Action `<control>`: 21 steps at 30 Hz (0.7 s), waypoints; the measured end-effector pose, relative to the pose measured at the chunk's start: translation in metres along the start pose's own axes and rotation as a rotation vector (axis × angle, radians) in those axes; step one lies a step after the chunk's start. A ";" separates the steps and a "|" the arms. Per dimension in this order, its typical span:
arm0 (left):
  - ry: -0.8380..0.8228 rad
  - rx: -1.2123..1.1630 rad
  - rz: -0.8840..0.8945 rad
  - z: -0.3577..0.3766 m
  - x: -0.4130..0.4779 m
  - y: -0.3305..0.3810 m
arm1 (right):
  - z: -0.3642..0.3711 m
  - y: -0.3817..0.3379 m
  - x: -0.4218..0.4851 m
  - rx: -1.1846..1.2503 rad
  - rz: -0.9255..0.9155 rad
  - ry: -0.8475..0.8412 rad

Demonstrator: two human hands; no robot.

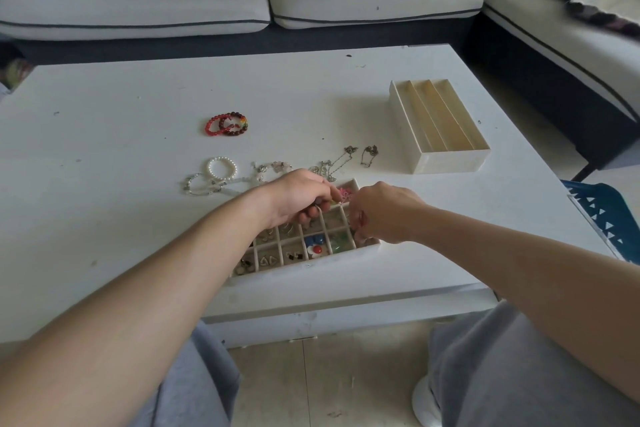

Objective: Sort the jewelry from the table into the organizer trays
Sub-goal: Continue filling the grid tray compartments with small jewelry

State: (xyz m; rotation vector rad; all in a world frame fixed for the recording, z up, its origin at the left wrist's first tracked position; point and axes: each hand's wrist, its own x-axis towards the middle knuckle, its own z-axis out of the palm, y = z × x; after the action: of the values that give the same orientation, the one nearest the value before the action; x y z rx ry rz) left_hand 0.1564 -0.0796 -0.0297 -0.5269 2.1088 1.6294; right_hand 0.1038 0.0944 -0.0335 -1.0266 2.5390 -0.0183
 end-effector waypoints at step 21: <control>-0.070 -0.198 -0.006 -0.001 -0.001 0.003 | -0.023 0.006 -0.010 0.264 -0.061 -0.110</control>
State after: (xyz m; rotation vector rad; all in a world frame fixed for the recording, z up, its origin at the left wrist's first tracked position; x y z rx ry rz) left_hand 0.1553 -0.0795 -0.0272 -0.5288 1.9060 1.8372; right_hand 0.0974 0.1022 -0.0095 -0.9710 2.3298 -0.2975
